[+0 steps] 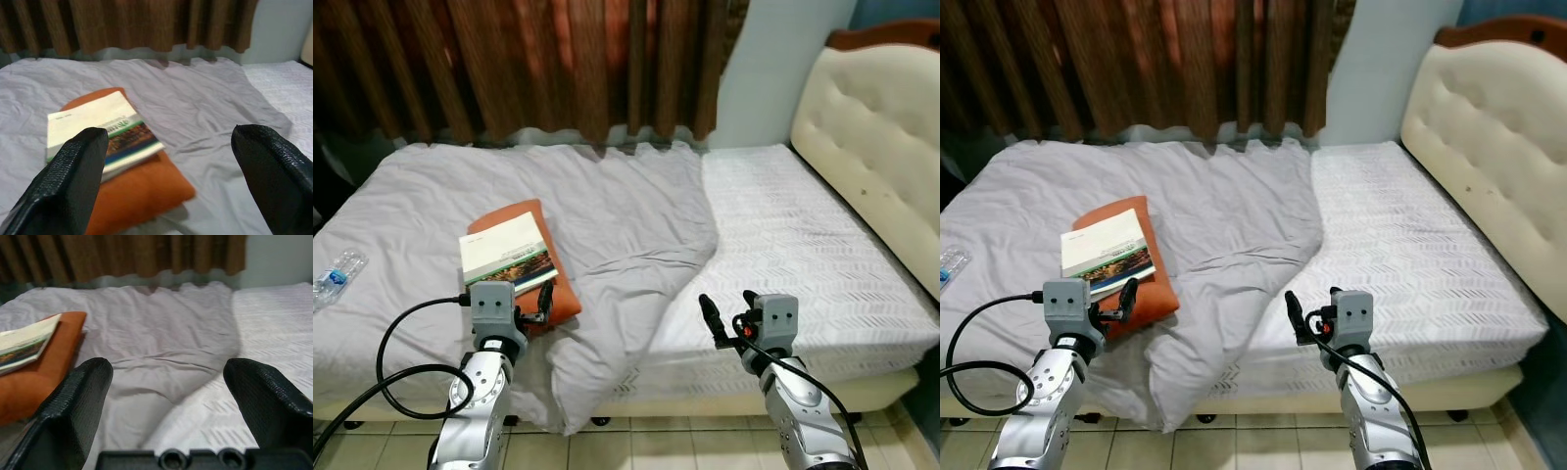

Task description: Clean up the room

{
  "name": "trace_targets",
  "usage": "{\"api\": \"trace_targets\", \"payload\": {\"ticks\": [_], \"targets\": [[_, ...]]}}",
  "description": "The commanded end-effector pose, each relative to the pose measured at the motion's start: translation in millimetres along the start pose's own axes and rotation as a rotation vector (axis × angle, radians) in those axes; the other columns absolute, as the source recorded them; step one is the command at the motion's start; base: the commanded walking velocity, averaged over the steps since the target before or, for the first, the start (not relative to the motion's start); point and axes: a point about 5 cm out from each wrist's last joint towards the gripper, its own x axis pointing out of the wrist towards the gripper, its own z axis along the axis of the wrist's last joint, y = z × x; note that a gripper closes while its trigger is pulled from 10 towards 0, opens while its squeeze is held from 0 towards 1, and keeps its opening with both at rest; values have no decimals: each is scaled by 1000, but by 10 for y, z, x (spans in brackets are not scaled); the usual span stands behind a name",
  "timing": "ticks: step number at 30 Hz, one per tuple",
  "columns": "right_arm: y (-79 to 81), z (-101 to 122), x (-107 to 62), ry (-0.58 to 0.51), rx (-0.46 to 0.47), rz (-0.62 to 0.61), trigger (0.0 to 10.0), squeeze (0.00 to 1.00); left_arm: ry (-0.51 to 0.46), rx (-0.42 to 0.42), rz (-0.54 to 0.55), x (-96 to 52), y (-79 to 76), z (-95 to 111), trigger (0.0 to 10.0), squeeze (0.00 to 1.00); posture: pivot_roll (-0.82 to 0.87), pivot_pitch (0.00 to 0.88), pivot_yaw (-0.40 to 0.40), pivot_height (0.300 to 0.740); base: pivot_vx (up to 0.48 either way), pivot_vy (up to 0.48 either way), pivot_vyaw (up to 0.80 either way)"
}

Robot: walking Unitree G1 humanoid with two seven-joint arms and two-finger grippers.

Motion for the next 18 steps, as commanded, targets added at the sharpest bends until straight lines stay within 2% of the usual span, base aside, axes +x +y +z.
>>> {"api": "trace_targets", "payload": {"ticks": [1,3,4,5,6,15,18], "targets": [[105,-1,52,10,-14,45,10000,1000,0,10,17,2,76,11,10000,0,-8,0,1,740,401,262,0],[108,-8,54,15,-19,46,10000,992,1,11,16,2,78,10,10000,0,-6,0,0,740,337,330,0],[112,-18,55,20,-21,50,10000,122,3,9,13,2,78,7,10000,0,-5,0,0,740,0,465,0],[112,-18,55,20,-21,50,10000,122,3,9,13,2,78,7,10000,0,-5,0,0,740,0,465,0],[114,-24,56,23,-22,52,10000,0,3,12,9,2,76,8,10000,0,-4,0,0,740,0,476,0],[122,-43,57,32,-30,62,10000,0,7,15,-24,7,57,7,10000,0,-7,0,0,740,0,472,0],[128,-45,57,34,-31,64,10000,0,7,22,-22,10,54,7,10000,0,-7,0,0,740,185,263,0]]}}
